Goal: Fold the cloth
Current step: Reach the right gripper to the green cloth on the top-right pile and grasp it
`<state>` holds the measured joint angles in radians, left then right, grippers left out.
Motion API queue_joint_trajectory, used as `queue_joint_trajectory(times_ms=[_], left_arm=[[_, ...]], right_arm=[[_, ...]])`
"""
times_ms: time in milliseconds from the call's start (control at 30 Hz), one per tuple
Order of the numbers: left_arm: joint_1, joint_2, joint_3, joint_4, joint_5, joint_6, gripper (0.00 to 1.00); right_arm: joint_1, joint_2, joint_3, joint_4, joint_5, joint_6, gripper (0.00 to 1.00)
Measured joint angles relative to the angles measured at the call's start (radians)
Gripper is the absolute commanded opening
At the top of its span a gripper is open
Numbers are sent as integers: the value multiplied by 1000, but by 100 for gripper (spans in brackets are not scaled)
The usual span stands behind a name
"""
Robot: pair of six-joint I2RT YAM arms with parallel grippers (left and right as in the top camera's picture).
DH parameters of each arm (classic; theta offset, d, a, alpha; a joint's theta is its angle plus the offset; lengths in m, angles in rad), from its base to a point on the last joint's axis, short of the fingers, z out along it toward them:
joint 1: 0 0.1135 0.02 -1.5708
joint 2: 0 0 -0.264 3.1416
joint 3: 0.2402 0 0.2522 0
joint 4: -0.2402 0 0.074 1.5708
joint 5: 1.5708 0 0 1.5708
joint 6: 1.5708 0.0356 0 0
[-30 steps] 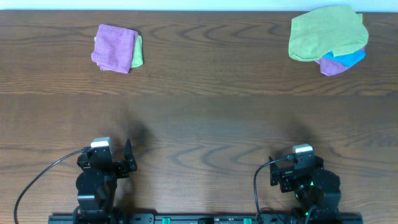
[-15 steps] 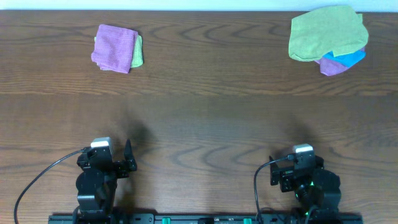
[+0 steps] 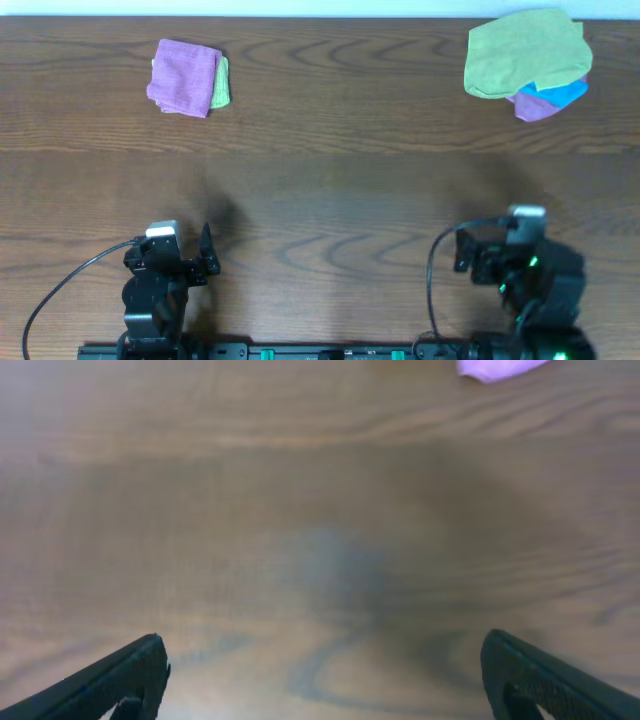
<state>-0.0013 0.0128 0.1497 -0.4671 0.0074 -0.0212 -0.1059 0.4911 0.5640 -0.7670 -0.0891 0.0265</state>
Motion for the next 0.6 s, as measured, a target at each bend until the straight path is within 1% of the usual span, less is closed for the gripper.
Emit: queue_joint_trajectory(times_ms=[67,233,400,600], left_arm=[[0,0,0,0,0,0,96],[0,-1,0,0,-1,0,95],[0,-2,0,1,-5,0,96],[0,-2,0,0,-8,0,95]], right_arm=[[-27,129,106,-14,0,16,99],[-59,389,327,-50,1,34,99],[-89,650,592,-105,1,42,99],[-136,899,876,-118,1,43,99]])
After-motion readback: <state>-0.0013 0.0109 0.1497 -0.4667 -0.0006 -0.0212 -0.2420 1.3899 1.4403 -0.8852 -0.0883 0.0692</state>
